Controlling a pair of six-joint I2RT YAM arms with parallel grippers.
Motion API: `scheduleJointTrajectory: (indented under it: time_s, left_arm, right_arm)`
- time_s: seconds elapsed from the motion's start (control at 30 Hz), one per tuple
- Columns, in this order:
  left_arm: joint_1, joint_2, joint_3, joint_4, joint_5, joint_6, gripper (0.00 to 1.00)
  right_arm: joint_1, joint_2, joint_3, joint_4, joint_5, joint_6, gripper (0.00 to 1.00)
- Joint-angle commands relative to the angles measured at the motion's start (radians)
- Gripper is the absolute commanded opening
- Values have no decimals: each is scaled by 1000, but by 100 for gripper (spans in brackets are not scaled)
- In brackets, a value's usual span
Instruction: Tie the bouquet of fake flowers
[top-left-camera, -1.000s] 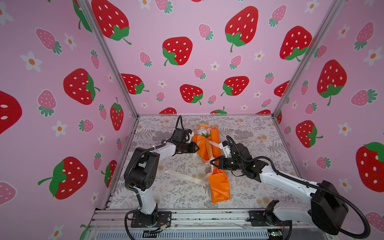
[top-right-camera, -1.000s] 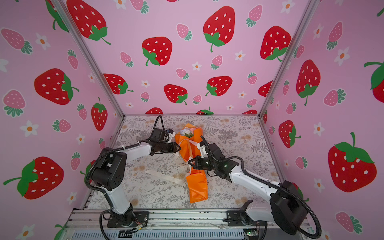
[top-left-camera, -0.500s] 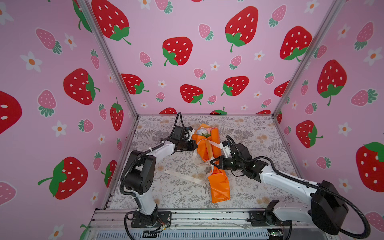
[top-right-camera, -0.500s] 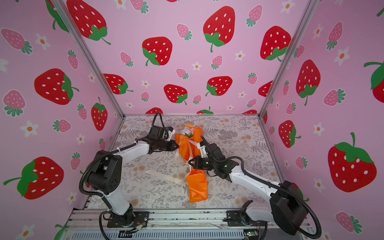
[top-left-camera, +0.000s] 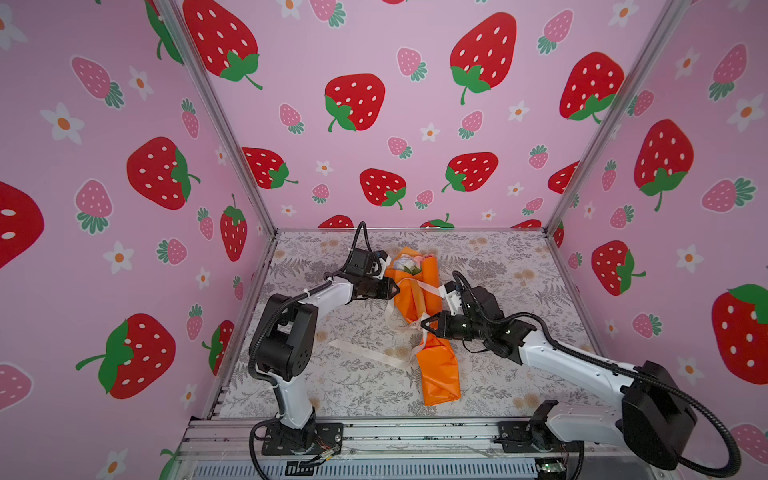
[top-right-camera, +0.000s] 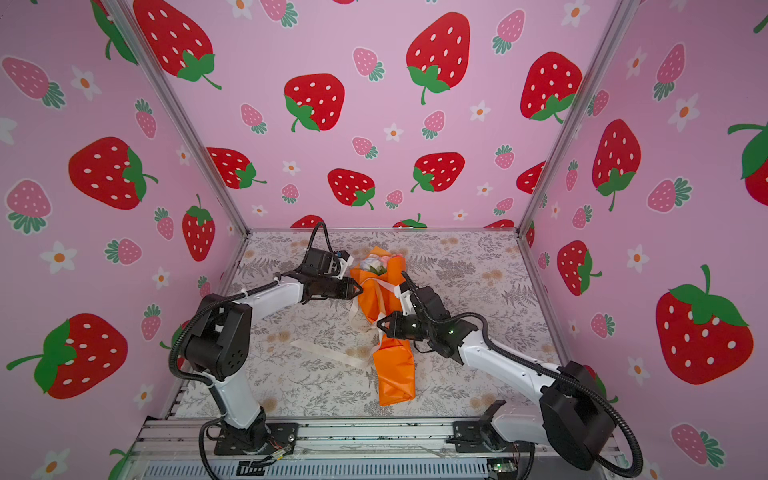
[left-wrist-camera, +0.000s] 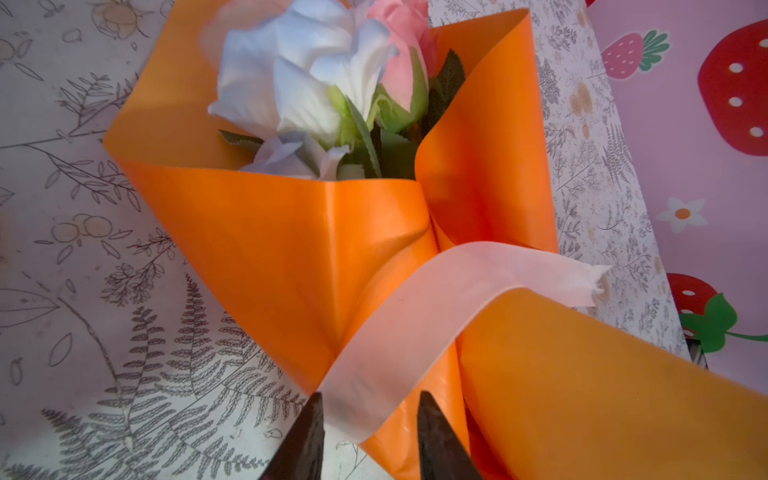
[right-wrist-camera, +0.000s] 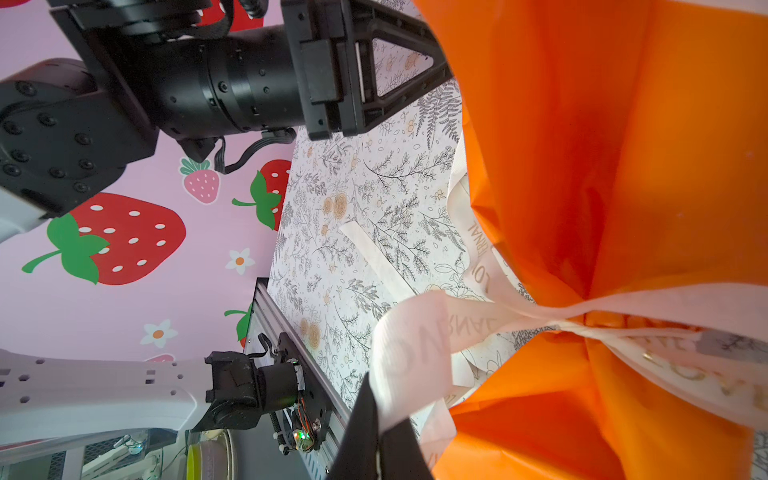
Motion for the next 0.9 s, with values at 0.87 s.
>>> scheduleJointTrajectory:
  time_s: [0.87]
  left_arm:
    - [-12,-43,41,-53,-30,78,28]
  right_arm:
    - [5,-2,17,-13,20,1,8]
